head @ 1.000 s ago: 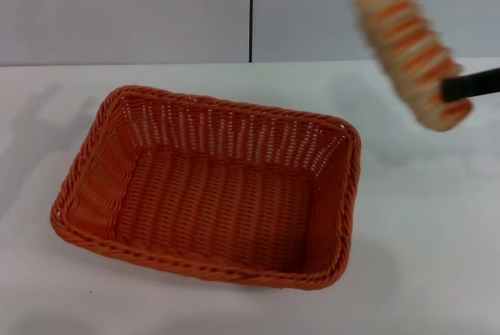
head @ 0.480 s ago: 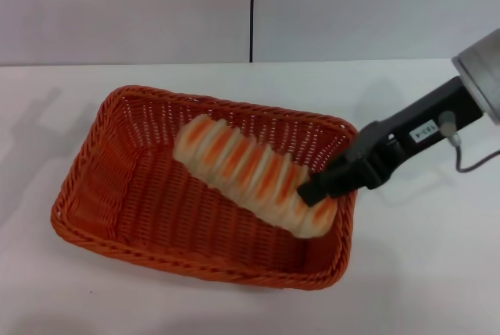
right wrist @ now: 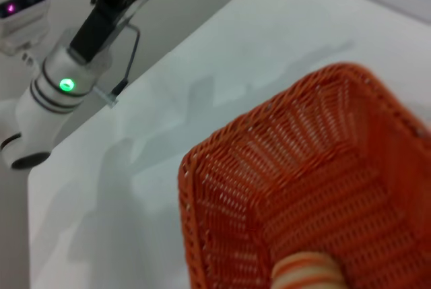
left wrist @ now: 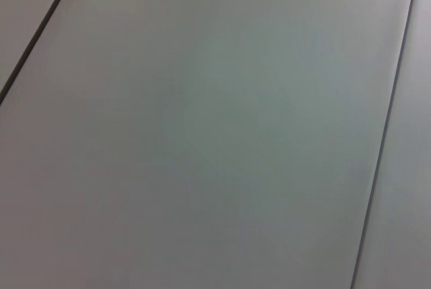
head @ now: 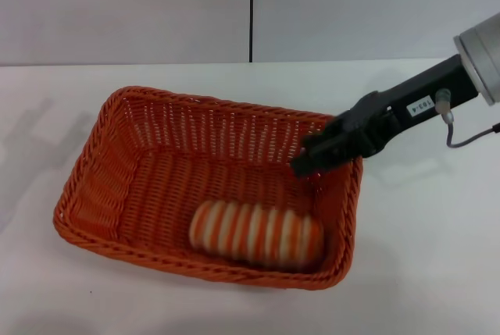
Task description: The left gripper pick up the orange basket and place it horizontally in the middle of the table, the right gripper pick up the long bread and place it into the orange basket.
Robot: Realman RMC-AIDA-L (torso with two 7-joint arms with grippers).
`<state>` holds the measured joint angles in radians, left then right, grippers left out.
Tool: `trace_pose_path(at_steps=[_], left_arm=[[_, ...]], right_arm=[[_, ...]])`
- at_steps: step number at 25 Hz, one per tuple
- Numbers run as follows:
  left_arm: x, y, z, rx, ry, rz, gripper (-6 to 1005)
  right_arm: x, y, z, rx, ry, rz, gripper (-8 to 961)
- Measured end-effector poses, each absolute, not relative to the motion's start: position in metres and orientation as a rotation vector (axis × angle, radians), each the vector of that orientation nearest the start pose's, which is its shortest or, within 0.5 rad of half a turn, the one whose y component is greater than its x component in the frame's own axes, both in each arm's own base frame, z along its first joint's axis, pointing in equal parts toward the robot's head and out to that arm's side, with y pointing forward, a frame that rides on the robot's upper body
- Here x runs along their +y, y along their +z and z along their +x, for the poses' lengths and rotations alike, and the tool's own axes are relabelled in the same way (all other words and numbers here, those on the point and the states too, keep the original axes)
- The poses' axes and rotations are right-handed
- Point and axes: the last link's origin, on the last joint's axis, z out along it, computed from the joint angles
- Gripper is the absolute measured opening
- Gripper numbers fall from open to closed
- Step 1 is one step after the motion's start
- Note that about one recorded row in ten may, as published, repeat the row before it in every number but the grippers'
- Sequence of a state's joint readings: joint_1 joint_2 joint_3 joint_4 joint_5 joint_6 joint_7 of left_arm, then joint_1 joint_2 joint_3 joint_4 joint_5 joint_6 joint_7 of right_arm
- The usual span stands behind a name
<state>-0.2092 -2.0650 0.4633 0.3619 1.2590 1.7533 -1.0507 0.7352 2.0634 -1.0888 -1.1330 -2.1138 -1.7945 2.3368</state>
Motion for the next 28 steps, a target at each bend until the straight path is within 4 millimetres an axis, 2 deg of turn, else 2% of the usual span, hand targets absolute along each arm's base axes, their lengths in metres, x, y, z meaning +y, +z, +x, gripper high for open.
trace_pose_path(at_steps=[3,6,10,12,13,14,20,25,28], left_arm=[[0.242,0.075,-0.337,-0.590,-1.330,-1.724,786],[0.237,0.078,-0.340,-0.560,-1.305,-1.724,786],[0.226,0.084,-0.347,-0.520,-1.255,-1.696,786],[0.219,0.087,-0.352,-0.511,-1.228,-1.666,786],[0.216,0.089,-0.355,-0.504,-1.213,-1.654,786],[0.213,0.090,-0.357,-0.494,-1.195,-1.643,786],[0.199,0.089,-0.364,-0.422,-1.101,-1.608,786],[0.186,0.080,-0.371,-0.375,-1.013,-1.519,786],[0.179,0.073,-0.372,-0.342,-0.956,-1.457,786]], right_arm=[[0.351,0.027,0.133,0.948,0.219,-3.019,501],[0.352,0.049,0.146,0.890,0.320,-2.895,532],[0.348,0.083,0.189,0.796,0.458,-2.617,562],[0.337,0.100,0.230,0.693,0.590,-2.395,561],[0.337,0.100,0.230,0.693,0.590,-2.395,561],[0.332,0.101,0.246,0.656,0.665,-2.306,560],[0.311,0.101,0.299,0.513,0.938,-1.949,559],[0.286,0.091,0.337,0.434,1.014,-1.608,557],[0.275,0.085,0.353,0.416,0.989,-1.419,556]])
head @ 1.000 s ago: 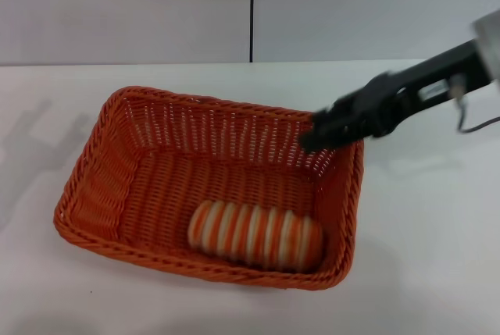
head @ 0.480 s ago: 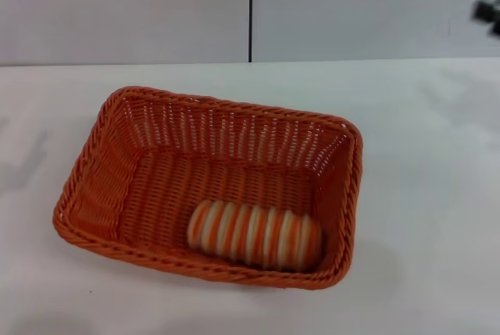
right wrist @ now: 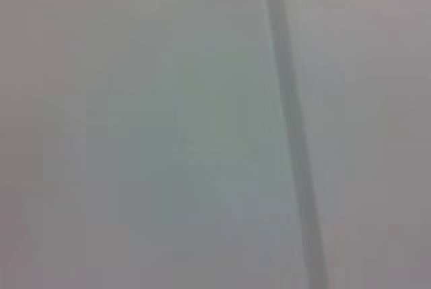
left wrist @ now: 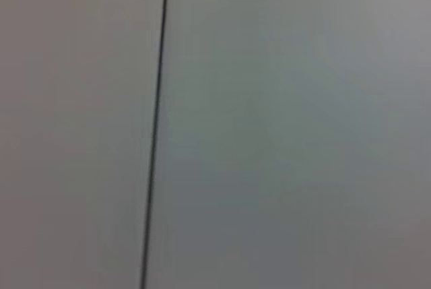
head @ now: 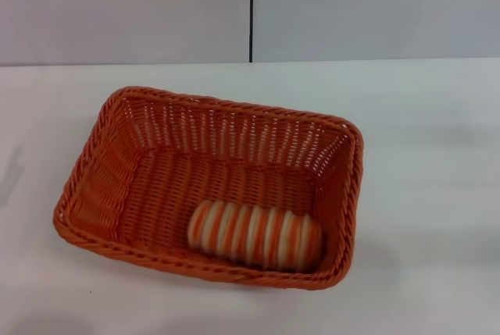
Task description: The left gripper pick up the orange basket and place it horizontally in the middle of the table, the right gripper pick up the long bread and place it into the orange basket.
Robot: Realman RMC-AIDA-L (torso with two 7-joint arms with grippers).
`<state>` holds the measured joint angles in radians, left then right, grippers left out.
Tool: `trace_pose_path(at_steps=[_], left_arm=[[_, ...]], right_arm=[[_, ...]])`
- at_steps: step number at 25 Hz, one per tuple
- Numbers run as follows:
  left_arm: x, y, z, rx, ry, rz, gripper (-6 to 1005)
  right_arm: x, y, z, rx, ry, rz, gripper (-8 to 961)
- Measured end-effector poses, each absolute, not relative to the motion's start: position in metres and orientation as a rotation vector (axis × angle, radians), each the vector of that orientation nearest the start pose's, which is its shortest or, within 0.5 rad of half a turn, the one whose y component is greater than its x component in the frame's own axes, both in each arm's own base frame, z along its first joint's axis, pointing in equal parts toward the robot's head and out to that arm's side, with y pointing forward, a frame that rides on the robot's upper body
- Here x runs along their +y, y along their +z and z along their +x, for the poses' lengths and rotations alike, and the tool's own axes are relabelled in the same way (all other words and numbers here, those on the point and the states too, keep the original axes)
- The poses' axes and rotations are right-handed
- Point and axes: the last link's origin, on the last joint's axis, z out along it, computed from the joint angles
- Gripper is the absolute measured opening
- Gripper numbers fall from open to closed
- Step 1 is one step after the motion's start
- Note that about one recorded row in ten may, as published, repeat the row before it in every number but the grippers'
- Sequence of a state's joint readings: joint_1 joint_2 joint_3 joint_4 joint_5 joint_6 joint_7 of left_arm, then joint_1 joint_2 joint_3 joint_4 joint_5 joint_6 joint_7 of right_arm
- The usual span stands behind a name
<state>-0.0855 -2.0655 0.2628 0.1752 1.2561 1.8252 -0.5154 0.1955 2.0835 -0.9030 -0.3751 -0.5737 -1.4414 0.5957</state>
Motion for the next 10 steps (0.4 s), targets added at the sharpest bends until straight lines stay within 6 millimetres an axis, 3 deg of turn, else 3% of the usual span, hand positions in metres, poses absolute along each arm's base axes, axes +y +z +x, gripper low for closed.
trace_pose_path(at_steps=[4,10], left_arm=[[0.175,0.067,-0.374,-0.342,-0.920,-1.407,786],[0.177,0.060,-0.374,-0.371,-0.918,-1.362,786]], right_arm=[[0.274,0.071,0.363,0.428,0.904,-1.272,556],[0.284,0.059,0.366,0.495,0.860,-1.268,556]])
